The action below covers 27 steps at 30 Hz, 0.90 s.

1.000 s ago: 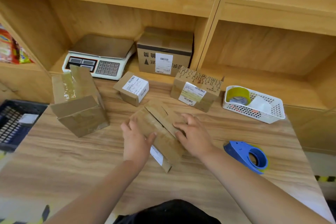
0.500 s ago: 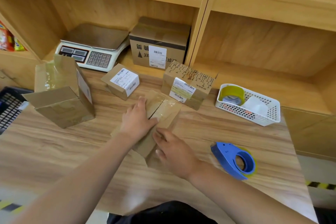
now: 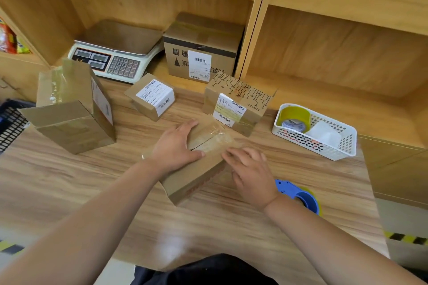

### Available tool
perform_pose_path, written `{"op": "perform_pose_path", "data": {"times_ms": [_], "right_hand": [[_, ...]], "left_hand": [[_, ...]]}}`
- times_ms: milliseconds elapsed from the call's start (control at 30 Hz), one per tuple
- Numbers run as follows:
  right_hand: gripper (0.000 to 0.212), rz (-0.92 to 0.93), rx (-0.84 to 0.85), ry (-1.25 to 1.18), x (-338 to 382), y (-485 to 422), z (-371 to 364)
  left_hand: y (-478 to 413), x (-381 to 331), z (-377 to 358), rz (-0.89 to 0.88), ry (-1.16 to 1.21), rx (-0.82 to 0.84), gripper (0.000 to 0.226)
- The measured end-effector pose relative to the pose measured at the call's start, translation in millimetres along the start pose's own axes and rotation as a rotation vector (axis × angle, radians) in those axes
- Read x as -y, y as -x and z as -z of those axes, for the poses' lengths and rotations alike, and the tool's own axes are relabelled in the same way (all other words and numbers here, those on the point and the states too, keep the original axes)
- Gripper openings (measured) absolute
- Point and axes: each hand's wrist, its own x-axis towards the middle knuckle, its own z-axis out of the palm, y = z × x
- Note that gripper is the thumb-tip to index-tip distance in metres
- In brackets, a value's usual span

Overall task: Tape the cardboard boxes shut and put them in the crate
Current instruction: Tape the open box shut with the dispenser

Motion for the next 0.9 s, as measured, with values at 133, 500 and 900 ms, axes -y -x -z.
{"op": "perform_pose_path", "data": {"times_ms": [133, 500, 900], "right_hand": [[0.047, -0.03, 0.002, 0.027, -9, 10, 4], [0.049, -0.328, 0.123, 0.071, -51, 85, 6], [0.052, -0.566, 0.342, 0.22, -61, 147, 11]], "left_hand": [[-7, 2, -2, -0.037, 0.025, 0.067, 0.091], [-10, -21, -9, -0.25, -0.09, 0.317, 0.084], [26, -48, -46, -0.279, -0.539, 0.236, 0.117]]}}
